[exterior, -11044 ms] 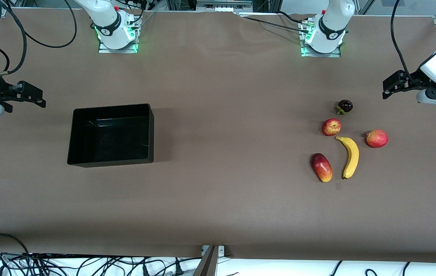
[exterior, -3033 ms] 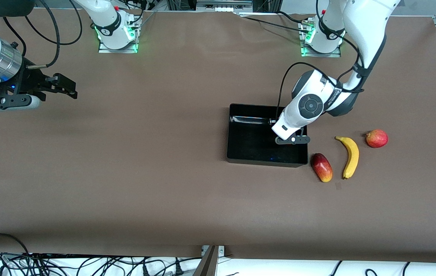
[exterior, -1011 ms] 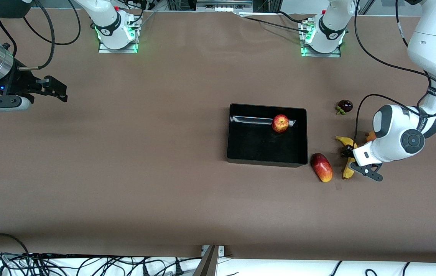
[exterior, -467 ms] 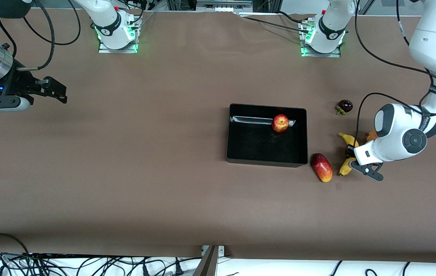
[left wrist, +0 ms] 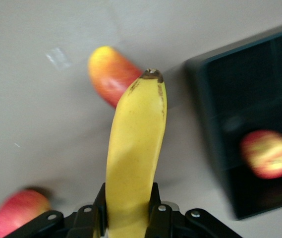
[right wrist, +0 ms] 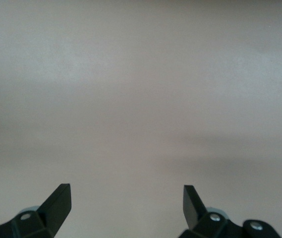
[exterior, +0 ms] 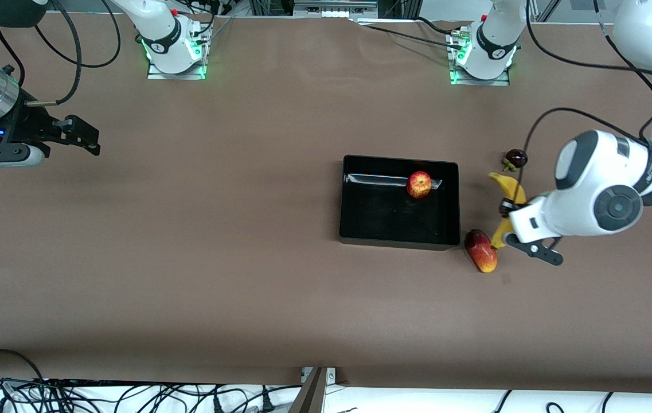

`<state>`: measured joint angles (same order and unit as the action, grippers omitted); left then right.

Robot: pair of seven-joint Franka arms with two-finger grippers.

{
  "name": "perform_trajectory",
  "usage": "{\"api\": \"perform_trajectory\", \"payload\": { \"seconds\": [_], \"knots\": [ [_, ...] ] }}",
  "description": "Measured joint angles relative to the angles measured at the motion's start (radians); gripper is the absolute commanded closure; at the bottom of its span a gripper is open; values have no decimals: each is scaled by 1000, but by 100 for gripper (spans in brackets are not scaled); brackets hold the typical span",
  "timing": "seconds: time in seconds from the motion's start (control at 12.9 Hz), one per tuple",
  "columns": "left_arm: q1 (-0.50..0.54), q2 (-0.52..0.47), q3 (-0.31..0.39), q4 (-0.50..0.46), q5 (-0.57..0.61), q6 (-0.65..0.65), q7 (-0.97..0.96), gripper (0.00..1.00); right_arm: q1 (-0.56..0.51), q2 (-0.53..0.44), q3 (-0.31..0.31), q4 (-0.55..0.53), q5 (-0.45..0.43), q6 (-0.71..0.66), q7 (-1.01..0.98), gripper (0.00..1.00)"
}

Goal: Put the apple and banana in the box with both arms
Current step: 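Carry the banana into the black box and open the left gripper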

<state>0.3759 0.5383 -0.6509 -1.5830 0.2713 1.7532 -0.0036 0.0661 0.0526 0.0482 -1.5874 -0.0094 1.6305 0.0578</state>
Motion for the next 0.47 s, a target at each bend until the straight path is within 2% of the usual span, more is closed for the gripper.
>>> {"api": "perform_trajectory", "payload": {
  "seconds": [0.16,0.31,0.47],
  "knots": [
    [-37,9,-76,1,-1,-7,-211,100,0,0,0,0,0,0,0,0],
    [-138,36,-87,-4,-1,29,-385,100,0,0,0,1,0,1,0,0],
    [-223,87,-84,-18,1,120,-509,100,0,1,0,1,0,1,0,0]
  ]
}}
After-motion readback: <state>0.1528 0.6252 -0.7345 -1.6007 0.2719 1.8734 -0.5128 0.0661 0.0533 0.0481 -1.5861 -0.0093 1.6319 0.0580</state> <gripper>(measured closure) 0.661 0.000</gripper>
